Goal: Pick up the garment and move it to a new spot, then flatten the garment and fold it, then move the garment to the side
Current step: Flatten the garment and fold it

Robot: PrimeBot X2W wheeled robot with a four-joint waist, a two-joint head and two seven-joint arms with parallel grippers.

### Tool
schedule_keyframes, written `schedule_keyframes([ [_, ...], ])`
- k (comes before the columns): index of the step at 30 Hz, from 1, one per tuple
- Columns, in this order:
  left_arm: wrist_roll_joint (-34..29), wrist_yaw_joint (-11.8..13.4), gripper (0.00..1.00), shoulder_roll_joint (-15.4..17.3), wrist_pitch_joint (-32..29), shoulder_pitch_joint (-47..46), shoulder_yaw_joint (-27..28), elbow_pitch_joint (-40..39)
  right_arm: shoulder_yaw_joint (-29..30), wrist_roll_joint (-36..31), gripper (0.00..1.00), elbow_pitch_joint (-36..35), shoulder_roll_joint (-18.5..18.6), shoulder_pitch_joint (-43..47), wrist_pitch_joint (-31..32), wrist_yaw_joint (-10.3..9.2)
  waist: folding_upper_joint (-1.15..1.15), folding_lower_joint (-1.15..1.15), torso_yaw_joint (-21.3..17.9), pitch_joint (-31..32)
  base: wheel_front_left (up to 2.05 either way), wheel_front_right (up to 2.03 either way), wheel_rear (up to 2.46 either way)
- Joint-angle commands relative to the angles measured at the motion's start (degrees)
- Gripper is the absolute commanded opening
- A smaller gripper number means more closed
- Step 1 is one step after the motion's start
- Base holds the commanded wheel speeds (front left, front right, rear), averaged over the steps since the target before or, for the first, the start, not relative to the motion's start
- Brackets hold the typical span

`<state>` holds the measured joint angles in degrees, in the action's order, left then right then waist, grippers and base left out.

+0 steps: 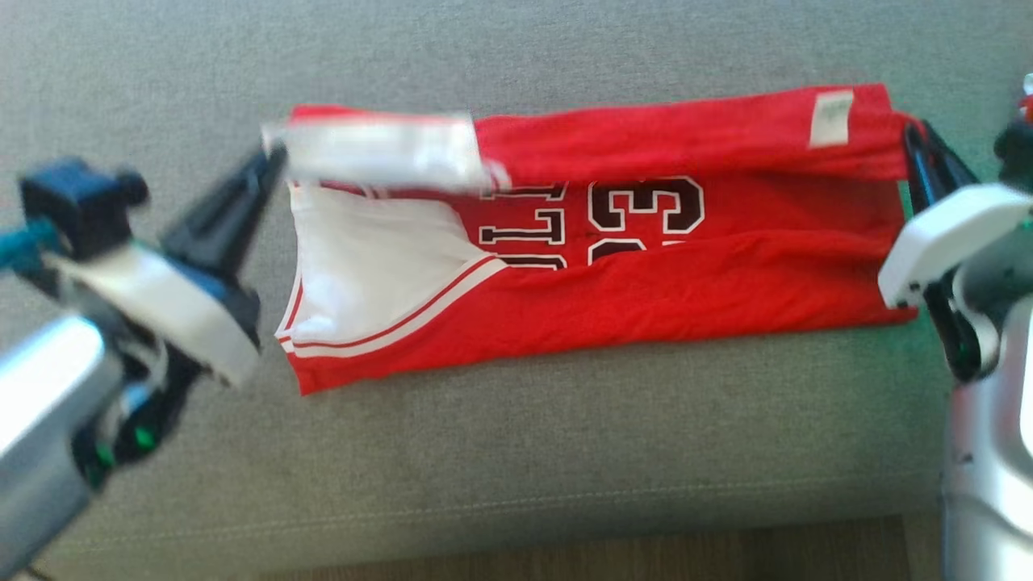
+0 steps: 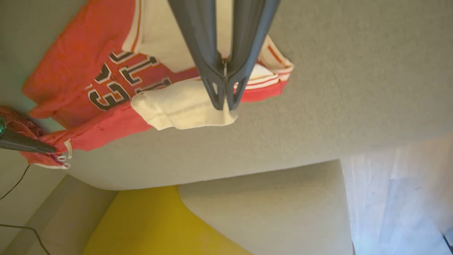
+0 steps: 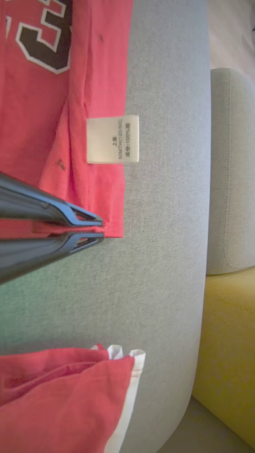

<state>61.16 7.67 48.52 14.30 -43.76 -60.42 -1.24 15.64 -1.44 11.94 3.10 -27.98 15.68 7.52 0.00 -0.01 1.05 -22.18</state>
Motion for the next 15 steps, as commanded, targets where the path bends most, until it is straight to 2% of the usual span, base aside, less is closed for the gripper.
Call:
schedule_keyframes([
  [1, 0.1, 0.5, 0.0, 3.2, 0.7, -0.9, 2.9, -1.6, -1.0, 0.3, 0.0, -2.6, -0.2, 0.1, 0.2, -0.03, 0.0, 0.01, 0.1, -0.2, 0.0, 0.0, 0.0],
  [3, -0.1, 2.7, 0.0, 4.1, 0.7, 2.9, 3.6, -5.6, -0.1, 0.2, 0.0, -5.3, -0.2, 2.9, 1.1, -0.03, 0.0, 0.01, 0.3, -0.6, 0.0, 0.0, 0.0],
  [7, -0.4, 4.5, 0.0, 4.1, 0.7, 7.4, 5.1, -8.7, 1.2, 0.3, 0.0, -7.7, -0.2, 5.6, 2.2, -0.03, 0.0, 0.01, 0.5, -1.1, 0.0, 0.0, 0.0],
  [15, -1.0, 3.9, 0.0, 1.3, 0.7, 12.9, 6.1, -7.6, 1.3, 1.5, 0.0, -7.6, -0.2, 8.3, 4.0, -0.03, 0.0, 0.01, 0.4, -1.3, 0.0, 0.0, 0.0],
])
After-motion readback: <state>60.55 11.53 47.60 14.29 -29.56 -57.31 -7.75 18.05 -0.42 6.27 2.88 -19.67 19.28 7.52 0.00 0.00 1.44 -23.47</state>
